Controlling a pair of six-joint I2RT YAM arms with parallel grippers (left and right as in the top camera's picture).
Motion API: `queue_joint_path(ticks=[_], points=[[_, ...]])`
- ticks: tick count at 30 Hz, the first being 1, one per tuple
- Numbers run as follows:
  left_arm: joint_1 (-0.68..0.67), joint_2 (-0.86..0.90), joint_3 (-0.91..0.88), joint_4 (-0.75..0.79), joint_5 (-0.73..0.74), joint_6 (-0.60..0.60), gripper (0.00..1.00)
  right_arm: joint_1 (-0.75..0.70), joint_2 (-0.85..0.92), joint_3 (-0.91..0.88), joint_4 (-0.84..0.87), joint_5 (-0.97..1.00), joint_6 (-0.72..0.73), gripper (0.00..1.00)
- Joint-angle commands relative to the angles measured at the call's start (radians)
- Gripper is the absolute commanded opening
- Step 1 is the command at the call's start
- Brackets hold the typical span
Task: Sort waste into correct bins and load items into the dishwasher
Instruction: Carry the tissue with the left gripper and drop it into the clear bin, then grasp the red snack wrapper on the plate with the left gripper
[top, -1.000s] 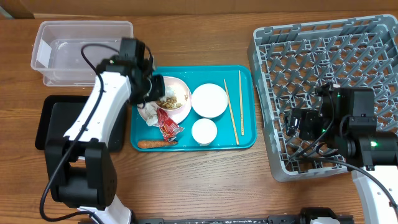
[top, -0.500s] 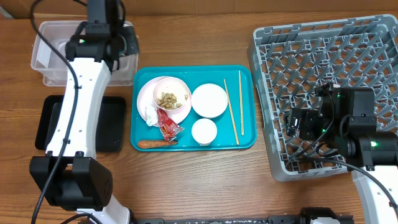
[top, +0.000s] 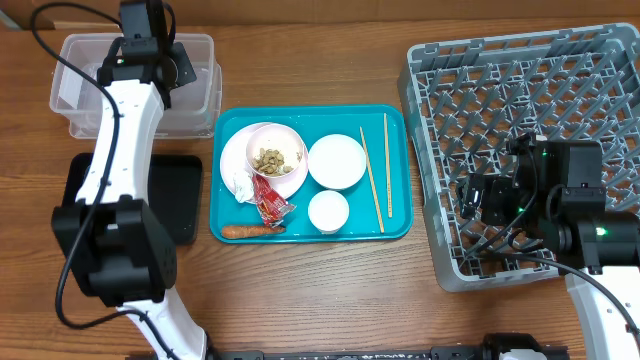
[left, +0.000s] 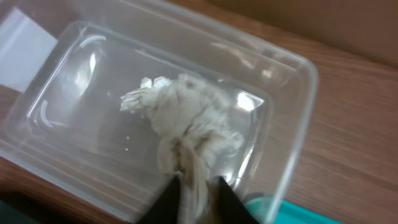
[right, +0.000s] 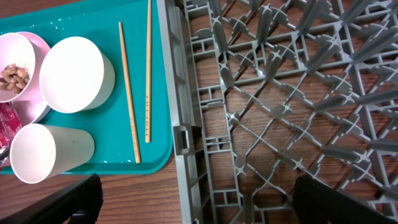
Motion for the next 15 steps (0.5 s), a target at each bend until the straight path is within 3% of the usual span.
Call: queue_joint_path(ticks=[1,2,5,11,15], points=[[0.000,0.005,0.020,0.019,-0.016,-0.011,0.57,0.004,-0.002,0.034,0.006,0.010,0.000,1.00],[0.000,-0.001,0.021,0.019,-0.011,-0.011,0.67,0.004,-0.002,0.034,0.005,0.010,0.000,1.00],[-0.005,-0.038,0.022,-0.015,0.045,-0.011,0.76,0.004,-0.002,0.034,0.006,0.010,0.000,1.00],[-0.048,-0.175,0.021,-0.346,0.256,-0.028,0.78,0.004,-0.002,0.034,0.006,0.010,0.000,1.00],[-0.097,-0.211,0.021,-0.591,0.286,-0.061,0.82,0.004,-0.002,0.034,0.005,0.010,0.000,1.00]])
